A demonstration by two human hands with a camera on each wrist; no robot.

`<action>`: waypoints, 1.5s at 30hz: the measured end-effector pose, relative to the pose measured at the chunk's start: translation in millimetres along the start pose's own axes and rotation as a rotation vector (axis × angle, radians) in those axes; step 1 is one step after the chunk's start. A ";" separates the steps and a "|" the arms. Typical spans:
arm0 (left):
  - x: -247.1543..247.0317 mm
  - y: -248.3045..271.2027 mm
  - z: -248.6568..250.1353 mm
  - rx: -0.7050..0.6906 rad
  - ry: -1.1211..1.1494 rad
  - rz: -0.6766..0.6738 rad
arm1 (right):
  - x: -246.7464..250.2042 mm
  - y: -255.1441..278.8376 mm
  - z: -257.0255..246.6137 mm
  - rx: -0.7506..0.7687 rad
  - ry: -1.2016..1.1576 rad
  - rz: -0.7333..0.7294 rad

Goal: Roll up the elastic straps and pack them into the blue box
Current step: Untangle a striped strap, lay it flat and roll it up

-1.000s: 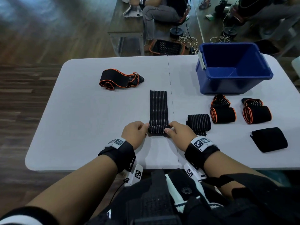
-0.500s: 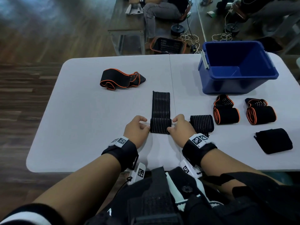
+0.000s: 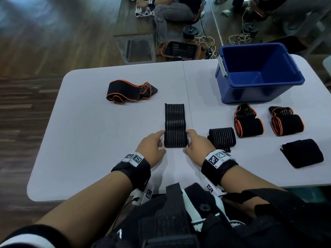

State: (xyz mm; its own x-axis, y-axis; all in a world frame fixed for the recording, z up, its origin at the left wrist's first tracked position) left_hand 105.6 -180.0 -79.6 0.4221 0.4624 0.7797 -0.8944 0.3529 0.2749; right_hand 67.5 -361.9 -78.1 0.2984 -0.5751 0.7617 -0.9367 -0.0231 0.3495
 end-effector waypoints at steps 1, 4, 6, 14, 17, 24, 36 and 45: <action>1.2 -1.6 0.0 0.001 0.000 0.006 | 1.2 -1.4 -0.8 -0.001 0.005 0.003; 5.1 -3.8 -0.2 0.004 0.015 0.022 | 5.2 -4.2 -0.5 -0.007 -0.003 0.002; 6.3 -3.8 0.1 0.016 0.040 0.008 | 7.4 -6.1 2.6 -0.032 -0.019 -0.006; 8.8 -8.8 -1.7 0.109 0.049 -0.029 | 7.1 -9.7 2.2 -0.097 0.030 -0.021; 8.0 -10.8 -1.6 0.120 0.031 -0.047 | 4.9 -12.7 2.0 -0.113 0.052 -0.013; 6.1 -16.2 -3.5 0.171 0.023 -0.101 | 9.0 -11.7 -1.3 -0.183 0.023 0.069; 27.0 -15.4 -7.3 0.245 0.073 0.026 | 8.7 -19.5 -24.1 -0.175 -0.720 0.184; 40.3 -9.8 1.1 0.017 0.331 0.058 | 11.5 -16.4 -47.1 0.021 -0.843 0.103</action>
State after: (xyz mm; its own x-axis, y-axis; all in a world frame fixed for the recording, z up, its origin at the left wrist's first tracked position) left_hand 131.2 -165.7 -50.2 0.3928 0.7214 0.5703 -0.9196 0.3056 0.2468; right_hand 95.0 -329.7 -49.3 -0.0168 -0.9920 0.1248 -0.9574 0.0520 0.2841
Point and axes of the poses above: each hand's wrist, its own y-axis away from the middle knuckle, its own x-axis out of the back of the hand, z = x × y, the point moved 6 cm from there along -y, towards the middle knuckle, and after that the axes turned 2 degrees about x, right-handed, at the moved point
